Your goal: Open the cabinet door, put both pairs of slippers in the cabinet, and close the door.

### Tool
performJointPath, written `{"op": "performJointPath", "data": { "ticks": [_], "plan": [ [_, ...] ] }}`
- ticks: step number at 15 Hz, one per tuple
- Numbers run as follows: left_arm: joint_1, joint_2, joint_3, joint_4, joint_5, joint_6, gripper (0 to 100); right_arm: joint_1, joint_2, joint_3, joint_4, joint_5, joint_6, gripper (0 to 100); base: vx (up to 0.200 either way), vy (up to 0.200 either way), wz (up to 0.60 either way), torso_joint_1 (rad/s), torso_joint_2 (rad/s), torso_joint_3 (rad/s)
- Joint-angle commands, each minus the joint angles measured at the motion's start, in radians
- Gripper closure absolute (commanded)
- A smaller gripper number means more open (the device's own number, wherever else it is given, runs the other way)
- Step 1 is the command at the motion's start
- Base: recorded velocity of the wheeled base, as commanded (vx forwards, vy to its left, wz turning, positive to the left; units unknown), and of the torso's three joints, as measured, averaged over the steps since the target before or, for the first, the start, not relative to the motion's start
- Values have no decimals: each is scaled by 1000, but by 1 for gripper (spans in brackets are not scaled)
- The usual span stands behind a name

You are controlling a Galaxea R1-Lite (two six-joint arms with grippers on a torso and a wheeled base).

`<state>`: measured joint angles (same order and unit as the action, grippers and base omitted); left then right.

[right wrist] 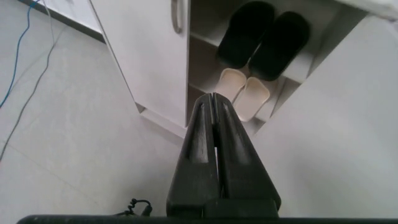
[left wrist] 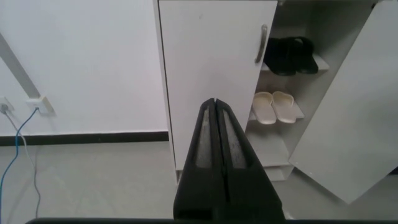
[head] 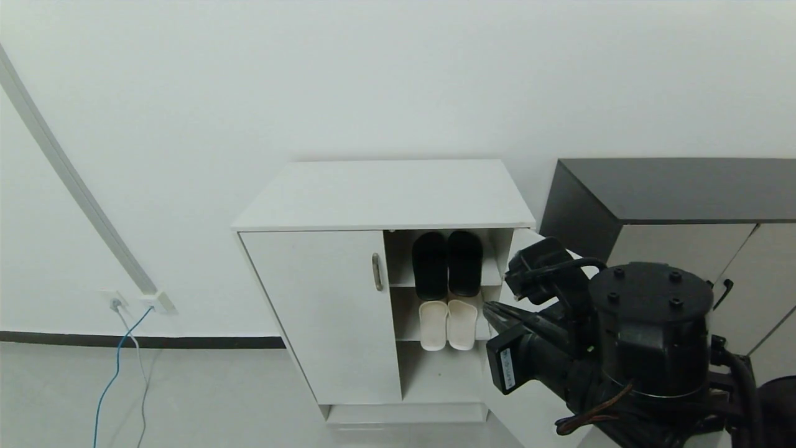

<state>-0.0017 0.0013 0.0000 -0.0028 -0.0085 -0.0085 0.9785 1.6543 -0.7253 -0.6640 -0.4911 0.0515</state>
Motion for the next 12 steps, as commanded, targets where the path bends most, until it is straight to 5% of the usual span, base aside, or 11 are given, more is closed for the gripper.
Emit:
{"op": "performJointPath", "data": {
  "ticks": [1, 7, 12],
  "plan": [
    [0, 0, 0, 0, 1, -1, 100, -8, 4, 4, 0, 0, -1, 100, 0, 0, 0, 242, -564, -325],
    [0, 0, 0, 0, -1, -1, 100, -11, 4, 6, 0, 0, -2, 100, 0, 0, 0, 241, -540, -297],
    [0, 0, 0, 0, 1, 1, 100, -12, 4, 7, 0, 2, -1, 100, 0, 0, 0, 19, -36, -21]
  ]
}}
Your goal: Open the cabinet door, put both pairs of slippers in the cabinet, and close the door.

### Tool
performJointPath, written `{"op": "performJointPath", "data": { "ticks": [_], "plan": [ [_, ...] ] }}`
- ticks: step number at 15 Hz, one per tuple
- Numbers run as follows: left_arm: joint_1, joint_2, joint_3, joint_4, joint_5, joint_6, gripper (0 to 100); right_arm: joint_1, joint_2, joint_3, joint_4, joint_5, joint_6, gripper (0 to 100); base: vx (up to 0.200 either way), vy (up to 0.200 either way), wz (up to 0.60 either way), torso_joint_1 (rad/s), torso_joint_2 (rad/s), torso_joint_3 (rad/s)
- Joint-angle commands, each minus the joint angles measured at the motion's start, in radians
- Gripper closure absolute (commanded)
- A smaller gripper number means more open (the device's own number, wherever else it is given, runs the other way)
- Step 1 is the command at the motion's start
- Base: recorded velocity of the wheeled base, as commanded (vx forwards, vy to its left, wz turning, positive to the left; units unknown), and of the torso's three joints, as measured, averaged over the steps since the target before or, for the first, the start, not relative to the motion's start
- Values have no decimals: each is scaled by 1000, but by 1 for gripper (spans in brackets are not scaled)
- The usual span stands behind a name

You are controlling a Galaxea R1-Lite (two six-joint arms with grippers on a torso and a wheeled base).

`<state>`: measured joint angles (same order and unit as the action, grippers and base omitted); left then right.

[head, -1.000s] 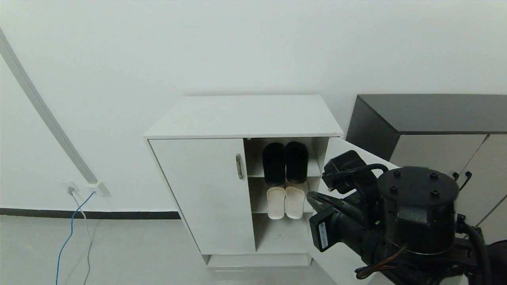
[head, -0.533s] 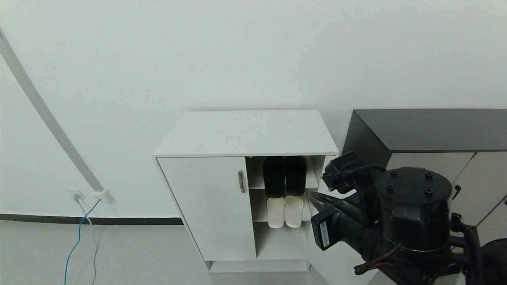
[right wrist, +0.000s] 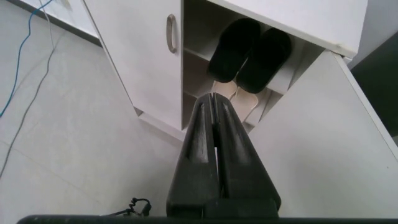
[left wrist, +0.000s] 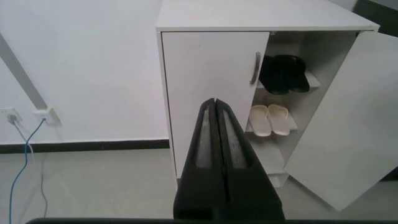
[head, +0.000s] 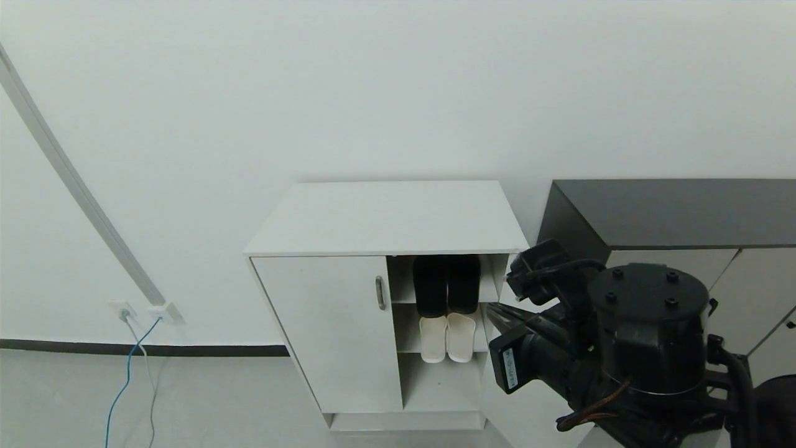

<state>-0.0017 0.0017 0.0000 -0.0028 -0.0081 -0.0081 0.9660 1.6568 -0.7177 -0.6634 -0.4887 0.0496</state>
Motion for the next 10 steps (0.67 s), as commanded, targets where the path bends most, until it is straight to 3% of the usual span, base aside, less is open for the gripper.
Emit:
{"op": "performJointPath", "data": {
  "ticks": [1, 6, 10],
  "plan": [
    [0, 0, 0, 0, -1, 0, 100, -1, 1, 0, 1, 1, 1, 100, 0, 0, -600, -2, 2, 2],
    [0, 0, 0, 0, 0, -1, 100, -6, 1, 3, -1, 1, 1, 100, 0, 0, -600, 1, -2, 3],
    [0, 0, 0, 0, 0, -1, 100, -6, 3, 6, -1, 2, 1, 100, 0, 0, 0, 0, 0, 0]
  ]
}}
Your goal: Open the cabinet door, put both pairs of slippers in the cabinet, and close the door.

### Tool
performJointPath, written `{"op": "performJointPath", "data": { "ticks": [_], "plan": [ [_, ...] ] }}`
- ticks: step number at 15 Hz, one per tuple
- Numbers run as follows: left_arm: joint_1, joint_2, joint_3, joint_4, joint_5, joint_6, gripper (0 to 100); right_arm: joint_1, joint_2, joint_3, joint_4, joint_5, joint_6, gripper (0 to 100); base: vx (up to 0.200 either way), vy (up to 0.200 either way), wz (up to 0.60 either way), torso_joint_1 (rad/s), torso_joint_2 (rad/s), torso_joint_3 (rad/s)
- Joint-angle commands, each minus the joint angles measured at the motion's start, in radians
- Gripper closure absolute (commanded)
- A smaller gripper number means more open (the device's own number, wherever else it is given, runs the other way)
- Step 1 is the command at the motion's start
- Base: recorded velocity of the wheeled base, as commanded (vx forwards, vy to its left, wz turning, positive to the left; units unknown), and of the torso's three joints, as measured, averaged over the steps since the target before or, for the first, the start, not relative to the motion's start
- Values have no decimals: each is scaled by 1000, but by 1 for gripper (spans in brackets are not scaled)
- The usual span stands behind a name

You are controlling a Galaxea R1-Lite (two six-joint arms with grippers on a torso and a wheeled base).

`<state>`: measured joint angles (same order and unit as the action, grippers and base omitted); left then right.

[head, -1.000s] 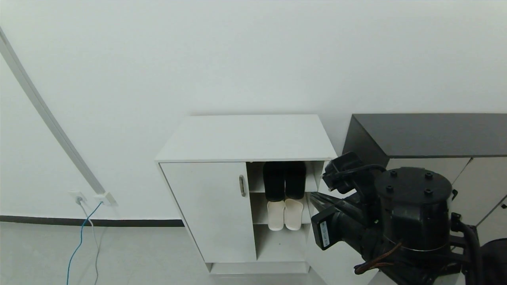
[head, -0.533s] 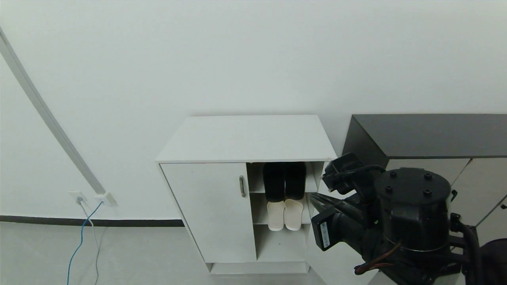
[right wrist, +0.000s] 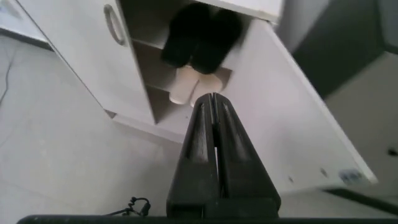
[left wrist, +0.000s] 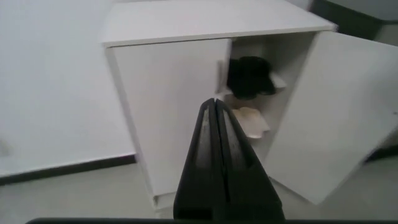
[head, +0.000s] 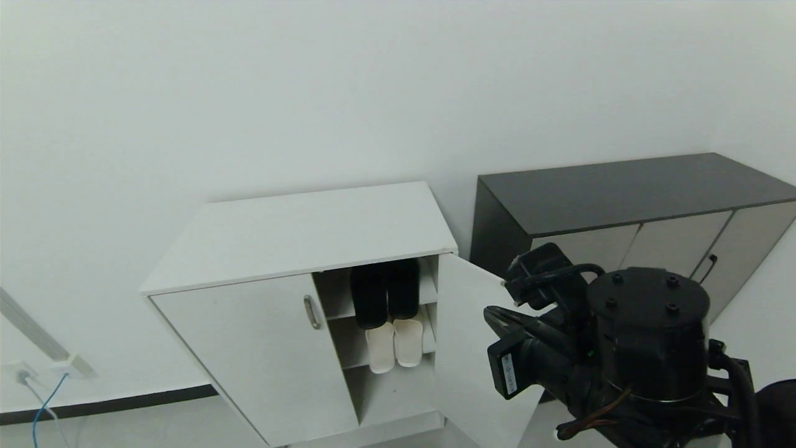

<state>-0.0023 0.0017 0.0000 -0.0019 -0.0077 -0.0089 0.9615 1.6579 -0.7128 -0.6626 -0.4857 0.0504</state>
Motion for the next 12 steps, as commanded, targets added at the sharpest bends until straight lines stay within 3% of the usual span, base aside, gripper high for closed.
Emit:
{"op": "performJointPath", "data": {
  "ticks": [1, 3, 6, 12],
  "plan": [
    [1, 0, -2, -1, 0, 0, 100, -1, 2, 1, -2, -1, 0, 100, 0, 0, 0, 0, 0, 0],
    [1, 0, -2, -1, 0, 0, 100, -1, 6, 1, -2, -1, 0, 100, 0, 0, 0, 0, 0, 0],
    [1, 0, 0, -1, 0, 0, 100, -1, 8, 1, -2, -1, 0, 100, -200, 0, 0, -2, 2, -4],
    [1, 0, 0, -1, 0, 0, 100, -63, 33, -13, -2, 9, -3, 100, 0, 0, 0, 0, 0, 0]
  ]
}}
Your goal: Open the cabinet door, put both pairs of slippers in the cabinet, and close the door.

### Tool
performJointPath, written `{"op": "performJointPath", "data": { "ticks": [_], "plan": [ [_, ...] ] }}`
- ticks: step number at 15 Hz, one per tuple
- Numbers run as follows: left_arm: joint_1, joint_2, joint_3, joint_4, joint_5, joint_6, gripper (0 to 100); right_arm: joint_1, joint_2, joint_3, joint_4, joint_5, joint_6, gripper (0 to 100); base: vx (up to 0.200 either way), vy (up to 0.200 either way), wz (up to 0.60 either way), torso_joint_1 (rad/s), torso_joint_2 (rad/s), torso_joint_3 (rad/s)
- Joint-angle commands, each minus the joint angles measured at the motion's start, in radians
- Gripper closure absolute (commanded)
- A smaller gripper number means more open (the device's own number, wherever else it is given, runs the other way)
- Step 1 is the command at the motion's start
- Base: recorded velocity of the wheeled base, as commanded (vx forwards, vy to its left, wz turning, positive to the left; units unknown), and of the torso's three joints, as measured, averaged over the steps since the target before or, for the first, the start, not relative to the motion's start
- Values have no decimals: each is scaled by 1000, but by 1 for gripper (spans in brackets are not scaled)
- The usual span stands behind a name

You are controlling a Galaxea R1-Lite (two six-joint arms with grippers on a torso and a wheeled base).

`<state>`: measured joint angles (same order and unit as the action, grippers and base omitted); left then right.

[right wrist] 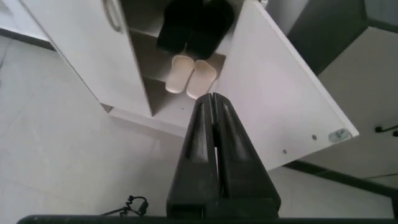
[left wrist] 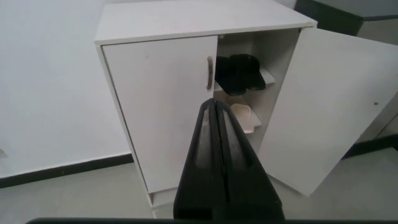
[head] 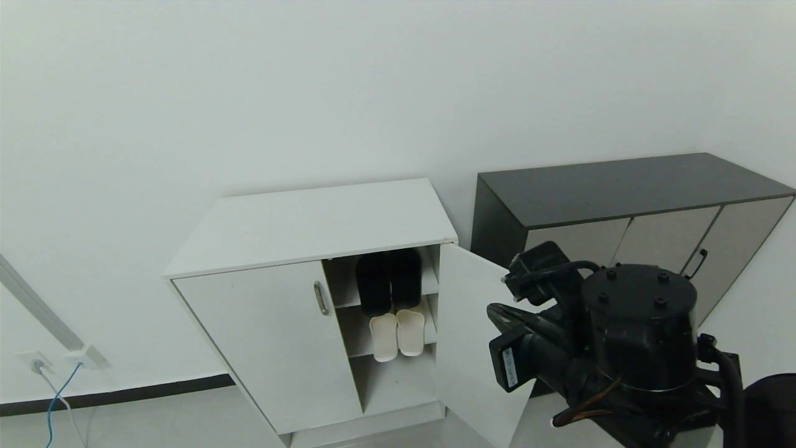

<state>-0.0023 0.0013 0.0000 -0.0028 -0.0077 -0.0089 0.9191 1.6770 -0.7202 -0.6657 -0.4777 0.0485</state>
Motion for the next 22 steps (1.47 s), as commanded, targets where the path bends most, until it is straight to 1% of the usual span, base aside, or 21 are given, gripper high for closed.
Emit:
{"op": "performJointPath", "data": {
  "ticks": [1, 4, 5, 6, 7, 9, 11, 15, 22],
  "plan": [
    [1, 0, 0, 0, 0, 0, 100, -49, 29, -16, 2, 10, -1, 100, 0, 0, 0, 0, 0, 0],
    [1, 0, 0, 0, 0, 0, 100, -232, 135, -102, 0, 42, 13, 100, 0, 0, 0, 0, 0, 0],
    [1, 0, 0, 0, 0, 0, 100, -258, 155, -116, 0, 45, 17, 100, 0, 0, 0, 0, 0, 0],
    [1, 2, 0, 0, 0, 0, 100, -306, 187, -142, 0, 53, 30, 100, 0, 0, 0, 0, 0, 0],
    [1, 0, 0, 0, 0, 0, 100, -359, 221, -168, 0, 99, 37, 100, 0, 0, 0, 0, 0, 0],
    [1, 0, -2, 0, 0, 0, 100, -414, 265, -193, 0, 122, 42, 100, 0, 0, 0, 0, 0, 0],
    [1, 0, 0, 0, 0, 0, 100, -451, 308, -216, -12, 134, 44, 100, 0, 0, 0, 0, 0, 0],
    [1, 0, 0, 0, 0, 0, 100, -494, 357, -225, -44, 163, 42, 100, 0, 0, 0, 0, 0, 0],
    [1, 0, 0, 0, 0, -2, 100, -497, 383, -223, -49, 168, 40, 100, 0, 0, 0, 0, 0, 0]
  ]
}}
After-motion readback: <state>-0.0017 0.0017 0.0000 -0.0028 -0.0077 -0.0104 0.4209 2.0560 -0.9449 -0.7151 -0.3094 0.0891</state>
